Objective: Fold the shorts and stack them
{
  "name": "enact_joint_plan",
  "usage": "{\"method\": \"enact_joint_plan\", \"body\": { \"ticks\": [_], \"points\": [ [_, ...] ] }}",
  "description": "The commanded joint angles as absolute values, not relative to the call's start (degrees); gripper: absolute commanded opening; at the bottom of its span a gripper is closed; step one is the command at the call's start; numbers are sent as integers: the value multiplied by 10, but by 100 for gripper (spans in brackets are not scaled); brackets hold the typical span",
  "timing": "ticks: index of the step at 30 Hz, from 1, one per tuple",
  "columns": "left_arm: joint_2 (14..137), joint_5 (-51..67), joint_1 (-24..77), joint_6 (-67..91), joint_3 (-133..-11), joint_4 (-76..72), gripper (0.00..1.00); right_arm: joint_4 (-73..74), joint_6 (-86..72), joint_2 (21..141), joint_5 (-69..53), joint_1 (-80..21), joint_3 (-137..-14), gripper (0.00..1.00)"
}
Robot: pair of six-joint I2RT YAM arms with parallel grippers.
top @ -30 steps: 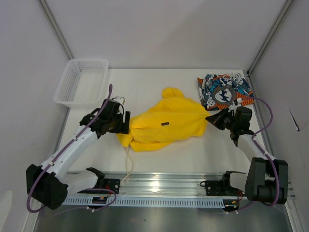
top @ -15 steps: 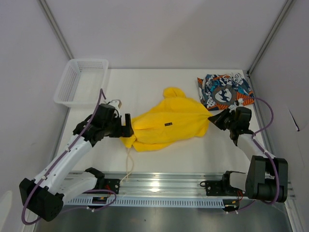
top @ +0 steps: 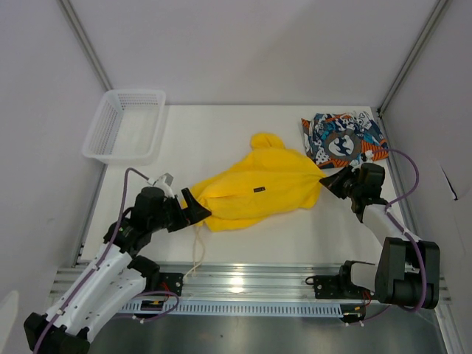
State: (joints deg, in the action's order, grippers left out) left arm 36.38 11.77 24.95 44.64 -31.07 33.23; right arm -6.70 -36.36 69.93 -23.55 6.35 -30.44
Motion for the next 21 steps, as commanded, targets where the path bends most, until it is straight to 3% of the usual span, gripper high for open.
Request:
{"method": "enact_joint_plan", "body": {
  "ticks": [1,6,21],
  "points": [
    [320,116,248,518,-302,320,99,-75,-359,691,-226,69,-313,0],
    [290,75,248,531,-304,358,99,-80,-362,692,-229,69,-309,0],
    [225,81,248,631,-176,252,99,-93,-370,689,-232,69,-305,0]
  ]
}}
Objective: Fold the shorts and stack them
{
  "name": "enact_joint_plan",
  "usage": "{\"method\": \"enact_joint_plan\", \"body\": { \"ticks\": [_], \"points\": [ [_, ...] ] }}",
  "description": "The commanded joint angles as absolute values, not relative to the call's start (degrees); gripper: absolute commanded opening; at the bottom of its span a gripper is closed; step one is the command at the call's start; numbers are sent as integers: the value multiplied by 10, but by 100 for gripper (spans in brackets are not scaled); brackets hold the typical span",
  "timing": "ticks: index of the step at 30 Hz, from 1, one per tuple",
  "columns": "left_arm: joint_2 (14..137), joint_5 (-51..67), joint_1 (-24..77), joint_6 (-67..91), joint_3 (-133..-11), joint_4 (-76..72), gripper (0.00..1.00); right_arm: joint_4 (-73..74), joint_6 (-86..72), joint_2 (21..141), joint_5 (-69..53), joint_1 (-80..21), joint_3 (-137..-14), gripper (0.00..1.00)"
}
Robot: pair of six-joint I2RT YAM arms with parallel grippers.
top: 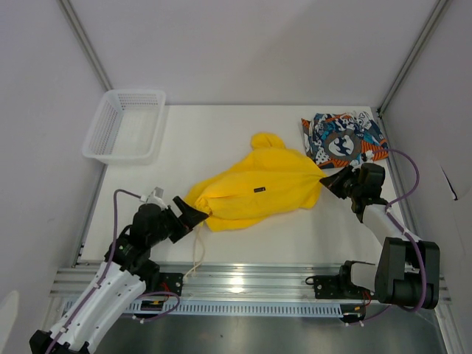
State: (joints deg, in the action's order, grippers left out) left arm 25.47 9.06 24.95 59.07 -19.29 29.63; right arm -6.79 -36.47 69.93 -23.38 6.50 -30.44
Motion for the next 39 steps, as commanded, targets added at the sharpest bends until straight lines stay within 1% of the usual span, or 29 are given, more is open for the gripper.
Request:
{"method": "enact_joint_plan", "body": {
  "ticks": [1,5,9,14,17,20,23,26,27,29,30,32,36,39],
  "points": [
    [216,80,248,639,-170,230,99,-93,-371,689,-232,69,-305,0],
    [175,69,248,684,-111,165,99,-91,-370,686,-233,69,-306,0],
    [181,77,248,707,-85,111,99,-92,-372,684,-234,70,-306,0],
    [186,58,248,719,-82,78,99,-98,-374,684,-238,70,-303,0],
    [169,28,247,712,-85,79,96,-100,-376,683,-241,70,-301,0],
    [168,10,247,698,-100,93,92,-102,-376,684,-243,70,-301,0],
    [178,4,247,693,-104,96,86,-105,-379,686,-246,70,-301,0],
    [178,9,247,712,-80,55,79,-109,-380,686,-248,70,-298,0],
    [176,8,247,716,-71,43,75,-107,-380,685,-248,70,-298,0],
    [175,3,243,715,-68,21,69,-107,-379,683,-247,70,-298,0],
    [176,3,242,709,-70,20,62,-106,-379,682,-247,70,-297,0],
    [180,-18,236,694,-88,23,57,-107,-379,680,-246,70,-296,0],
    [196,-18,219,679,-91,3,54,-117,-384,680,-255,70,-292,0],
    [220,-11,208,684,-79,-65,55,-121,-385,681,-259,70,-289,0]
  ]
}}
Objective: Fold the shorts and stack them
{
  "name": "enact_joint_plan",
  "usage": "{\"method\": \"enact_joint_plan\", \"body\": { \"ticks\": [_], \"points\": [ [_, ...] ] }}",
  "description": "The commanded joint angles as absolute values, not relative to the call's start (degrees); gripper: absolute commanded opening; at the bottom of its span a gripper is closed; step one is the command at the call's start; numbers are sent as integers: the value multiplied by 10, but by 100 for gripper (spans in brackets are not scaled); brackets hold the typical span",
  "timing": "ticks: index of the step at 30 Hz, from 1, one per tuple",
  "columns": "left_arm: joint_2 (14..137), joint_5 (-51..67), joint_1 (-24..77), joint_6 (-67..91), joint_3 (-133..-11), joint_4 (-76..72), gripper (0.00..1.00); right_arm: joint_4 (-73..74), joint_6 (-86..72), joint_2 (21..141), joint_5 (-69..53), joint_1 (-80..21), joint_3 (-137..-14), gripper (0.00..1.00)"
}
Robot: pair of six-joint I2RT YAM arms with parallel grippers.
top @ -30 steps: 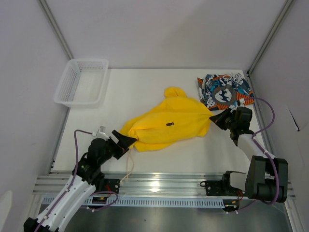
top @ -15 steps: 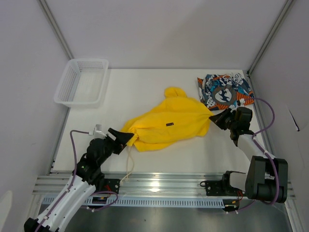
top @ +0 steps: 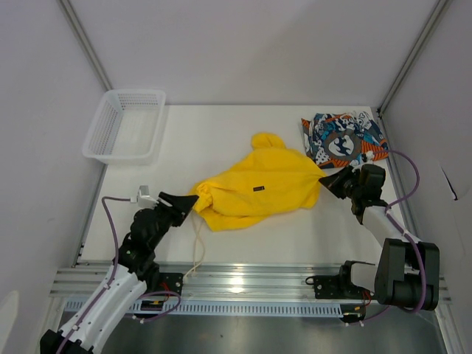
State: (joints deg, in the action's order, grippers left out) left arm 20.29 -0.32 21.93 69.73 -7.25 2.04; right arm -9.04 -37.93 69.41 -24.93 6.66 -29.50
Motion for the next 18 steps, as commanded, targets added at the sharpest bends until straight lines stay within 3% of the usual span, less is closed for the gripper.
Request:
{"method": "enact_joint_plan", "body": {
  "ticks": [1,4,18],
  "points": [
    [228,-11,205,688,-70,-76,57,-120,-385,680,-259,70,-289,0],
    [254,-9,204,703,-48,-132,58,-121,-386,677,-259,70,-287,0],
    [292,-46,203,729,-33,-228,38,-135,-392,676,-267,69,-281,0]
  ]
}}
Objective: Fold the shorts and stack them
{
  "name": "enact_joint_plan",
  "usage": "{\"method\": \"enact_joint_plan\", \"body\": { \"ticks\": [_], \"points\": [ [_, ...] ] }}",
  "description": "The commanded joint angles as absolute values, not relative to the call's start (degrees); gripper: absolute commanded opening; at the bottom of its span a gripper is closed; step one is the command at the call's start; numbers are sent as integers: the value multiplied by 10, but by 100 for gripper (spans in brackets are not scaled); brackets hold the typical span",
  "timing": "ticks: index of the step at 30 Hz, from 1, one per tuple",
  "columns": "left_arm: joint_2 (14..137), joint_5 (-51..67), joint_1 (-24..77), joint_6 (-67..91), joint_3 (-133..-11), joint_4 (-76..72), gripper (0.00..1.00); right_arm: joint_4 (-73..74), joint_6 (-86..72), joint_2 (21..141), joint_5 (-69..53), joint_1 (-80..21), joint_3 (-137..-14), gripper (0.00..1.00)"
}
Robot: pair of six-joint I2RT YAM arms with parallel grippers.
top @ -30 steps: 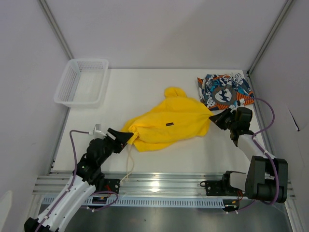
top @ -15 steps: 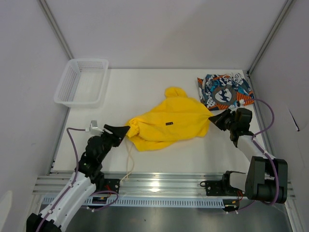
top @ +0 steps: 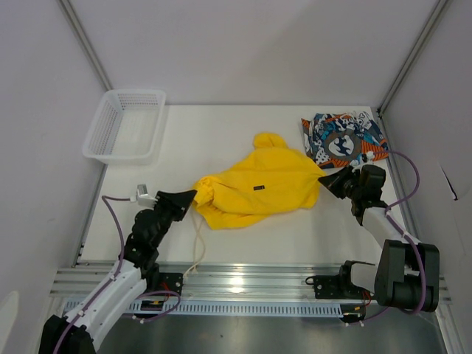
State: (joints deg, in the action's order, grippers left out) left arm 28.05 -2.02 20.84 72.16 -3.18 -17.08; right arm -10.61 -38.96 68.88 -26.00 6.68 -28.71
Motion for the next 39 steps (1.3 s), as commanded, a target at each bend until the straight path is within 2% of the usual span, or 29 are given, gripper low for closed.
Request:
{"method": "enact_joint_plan", "body": {
  "ticks": [1,5,7,8,9,15,18,23,25,29,34,37,39],
  "points": [
    [307,-47,203,723,-33,-238,36,-135,-393,675,-267,69,-280,0],
    [357,-42,203,709,-47,-278,33,-137,-393,675,-268,69,-279,0],
    [379,-32,203,707,-61,-283,39,-138,-394,675,-269,69,-279,0],
    [397,-29,203,708,-62,-287,48,-139,-394,675,-270,69,-279,0],
    [404,-24,203,716,-62,-300,52,-139,-393,675,-270,69,-279,0],
    [414,-39,203,735,-61,-301,69,-141,-395,675,-271,69,-277,0],
    [403,-60,203,732,-62,-281,65,-144,-397,675,-272,69,-276,0],
    [414,-65,203,737,-70,-292,49,-148,-398,674,-274,69,-275,0],
    [429,-57,203,735,-79,-301,48,-149,-399,675,-274,68,-275,0],
    [485,-30,204,742,-84,-371,50,-149,-398,676,-275,68,-275,0],
    [510,-15,204,734,-85,-390,66,-145,-395,676,-275,67,-276,0],
    [506,-18,204,731,-84,-382,66,-149,-396,678,-276,65,-277,0],
    [505,-19,204,732,-83,-382,60,-149,-396,679,-275,64,-277,0]
  ]
}}
